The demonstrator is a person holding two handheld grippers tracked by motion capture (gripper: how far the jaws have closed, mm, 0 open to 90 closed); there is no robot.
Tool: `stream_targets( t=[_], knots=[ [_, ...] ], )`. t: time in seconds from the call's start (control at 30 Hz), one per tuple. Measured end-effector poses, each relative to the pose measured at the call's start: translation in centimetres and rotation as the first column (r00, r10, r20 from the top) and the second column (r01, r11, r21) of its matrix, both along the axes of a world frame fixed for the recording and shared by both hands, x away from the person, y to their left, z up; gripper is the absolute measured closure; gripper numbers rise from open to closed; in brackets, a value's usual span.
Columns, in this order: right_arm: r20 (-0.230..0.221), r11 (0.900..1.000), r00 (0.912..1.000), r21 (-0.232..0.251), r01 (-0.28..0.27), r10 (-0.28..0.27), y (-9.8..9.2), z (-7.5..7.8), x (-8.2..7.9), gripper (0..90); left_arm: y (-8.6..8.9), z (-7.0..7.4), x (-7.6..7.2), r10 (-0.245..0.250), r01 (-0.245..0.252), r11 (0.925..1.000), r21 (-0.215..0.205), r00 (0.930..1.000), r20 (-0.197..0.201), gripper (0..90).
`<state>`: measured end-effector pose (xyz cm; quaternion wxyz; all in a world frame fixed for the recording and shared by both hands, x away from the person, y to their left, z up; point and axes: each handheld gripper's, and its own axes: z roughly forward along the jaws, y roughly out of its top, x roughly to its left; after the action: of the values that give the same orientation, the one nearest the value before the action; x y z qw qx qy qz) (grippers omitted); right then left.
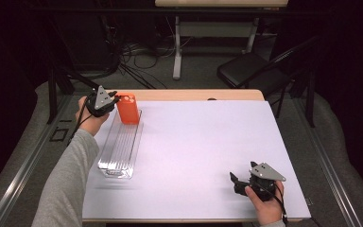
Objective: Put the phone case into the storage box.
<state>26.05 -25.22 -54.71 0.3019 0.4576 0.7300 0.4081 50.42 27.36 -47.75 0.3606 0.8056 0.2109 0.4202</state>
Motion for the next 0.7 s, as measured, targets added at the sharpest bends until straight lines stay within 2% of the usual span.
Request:
stream_targets(
  t=[0.3,0.7],
  knots=[
    [0.000,1.000,1.0000,0.000,-0.001,0.001,0.07,-0.07,0.02,14.1,0.15,-0.02,-0.02,0.026,-0.026,0.9996,-0.003,0.9996,-0.014,70.9],
    [-0.005,1.000,1.0000,-0.003,-0.004,0.004,0.21,-0.06,0.00,14.1,0.35,0.63,-0.55,0.085,-0.085,0.9962,-0.021,0.9961,-0.023,60.4]
  ],
)
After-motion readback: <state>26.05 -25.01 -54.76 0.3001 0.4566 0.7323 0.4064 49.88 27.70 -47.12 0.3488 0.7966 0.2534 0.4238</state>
